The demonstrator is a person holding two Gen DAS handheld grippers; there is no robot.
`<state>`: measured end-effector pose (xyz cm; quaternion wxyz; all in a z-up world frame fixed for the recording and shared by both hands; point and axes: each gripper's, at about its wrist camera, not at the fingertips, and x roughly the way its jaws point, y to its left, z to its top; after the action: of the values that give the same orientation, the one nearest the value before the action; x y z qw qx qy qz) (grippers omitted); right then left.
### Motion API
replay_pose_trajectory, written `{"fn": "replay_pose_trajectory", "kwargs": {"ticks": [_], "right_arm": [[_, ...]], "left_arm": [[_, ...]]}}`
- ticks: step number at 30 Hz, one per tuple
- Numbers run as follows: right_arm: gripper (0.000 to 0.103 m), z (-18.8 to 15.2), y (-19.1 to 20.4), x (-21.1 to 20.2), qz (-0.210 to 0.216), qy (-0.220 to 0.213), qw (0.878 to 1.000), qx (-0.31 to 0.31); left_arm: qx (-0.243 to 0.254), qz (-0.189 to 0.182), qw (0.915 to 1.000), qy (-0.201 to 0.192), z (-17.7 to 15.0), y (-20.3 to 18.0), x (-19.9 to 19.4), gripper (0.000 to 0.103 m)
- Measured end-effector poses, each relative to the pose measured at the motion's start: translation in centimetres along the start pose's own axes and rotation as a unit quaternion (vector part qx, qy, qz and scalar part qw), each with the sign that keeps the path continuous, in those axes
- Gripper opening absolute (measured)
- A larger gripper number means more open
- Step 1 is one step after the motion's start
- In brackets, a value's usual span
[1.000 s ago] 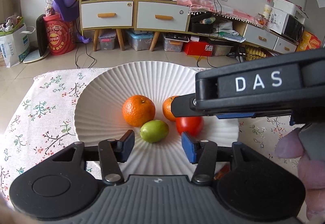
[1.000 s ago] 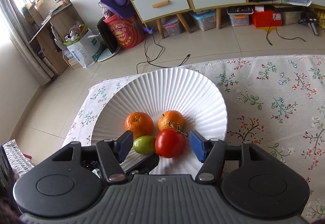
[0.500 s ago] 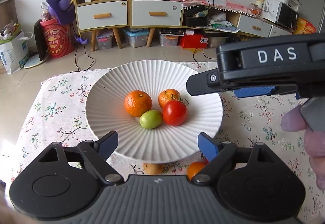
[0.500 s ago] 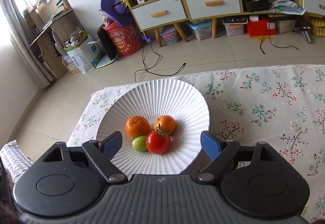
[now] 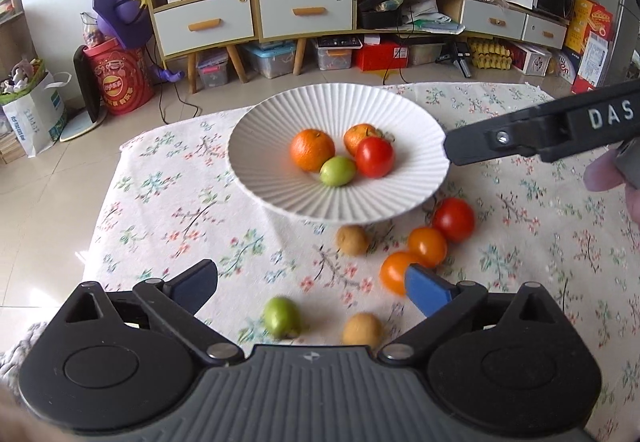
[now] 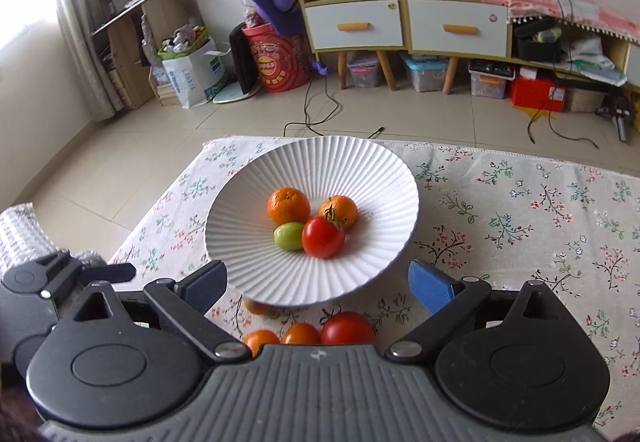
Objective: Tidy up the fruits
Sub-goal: 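Lift both tools away from the plate back over the table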
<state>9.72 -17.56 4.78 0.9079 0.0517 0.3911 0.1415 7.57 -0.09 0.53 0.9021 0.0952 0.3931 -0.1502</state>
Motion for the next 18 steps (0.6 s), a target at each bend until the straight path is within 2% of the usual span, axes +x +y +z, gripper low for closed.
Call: {"fn": "replay_pose_trajectory", "kwargs": {"ticks": [9,18], "right_arm": [[0.099,-2.4,2.2,-1.4,0.031,0.019,0.998,-0.056],[0.099,-4.2,4.0,-2.0,0.055,0.027,0.995,-0.078]], "left_arm": [[-0.02,0.017,0.9991,0.033,-1.7,1.8,-1.8,0.1],[-0.038,0.031,0.9967,0.064,-3.6,4.1,-3.2,0.1]]}}
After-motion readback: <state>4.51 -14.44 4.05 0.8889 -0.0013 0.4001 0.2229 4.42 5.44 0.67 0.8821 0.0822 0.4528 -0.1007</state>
